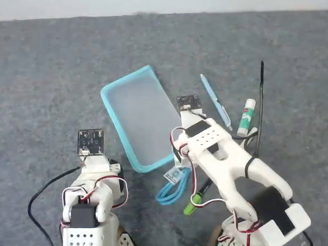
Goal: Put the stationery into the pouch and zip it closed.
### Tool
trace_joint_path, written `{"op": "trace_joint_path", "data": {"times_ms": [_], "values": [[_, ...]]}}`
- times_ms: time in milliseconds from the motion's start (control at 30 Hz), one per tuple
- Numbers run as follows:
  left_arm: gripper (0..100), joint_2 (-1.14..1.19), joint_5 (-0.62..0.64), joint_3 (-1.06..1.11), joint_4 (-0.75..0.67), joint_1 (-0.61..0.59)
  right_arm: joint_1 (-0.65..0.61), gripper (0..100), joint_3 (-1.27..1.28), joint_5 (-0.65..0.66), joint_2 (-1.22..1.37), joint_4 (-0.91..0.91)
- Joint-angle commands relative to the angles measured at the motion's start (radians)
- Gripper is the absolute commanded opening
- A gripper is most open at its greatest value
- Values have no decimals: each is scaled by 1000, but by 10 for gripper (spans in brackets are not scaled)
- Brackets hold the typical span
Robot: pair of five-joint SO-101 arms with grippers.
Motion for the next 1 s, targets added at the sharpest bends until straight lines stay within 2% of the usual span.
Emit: {"op": "trace_joint_path", "data": {"times_ms": [0, 133, 333, 500, 567, 800, 967], "values": [[15, -18, 9, -8, 5, -6, 16, 23, -26, 118, -1, -13], [15, -18, 9, -8, 5, -6, 48, 22, -26, 150, -1, -13], [15, -18, 9, -8, 5, -6, 240, 34, -28, 272, -2, -53], [15, -18, 9, -8, 5, -6, 203, 32, -28, 422, -10, -47], [15, -18, 9, -8, 5, -6, 183, 2, -28, 474, -12, -47], [15, -18, 9, -8, 5, -6, 182, 6, -28, 493, -105, 1], [15, -18, 14, -8, 5, 74, 174, 6, -21, 543, -326, 71]]}}
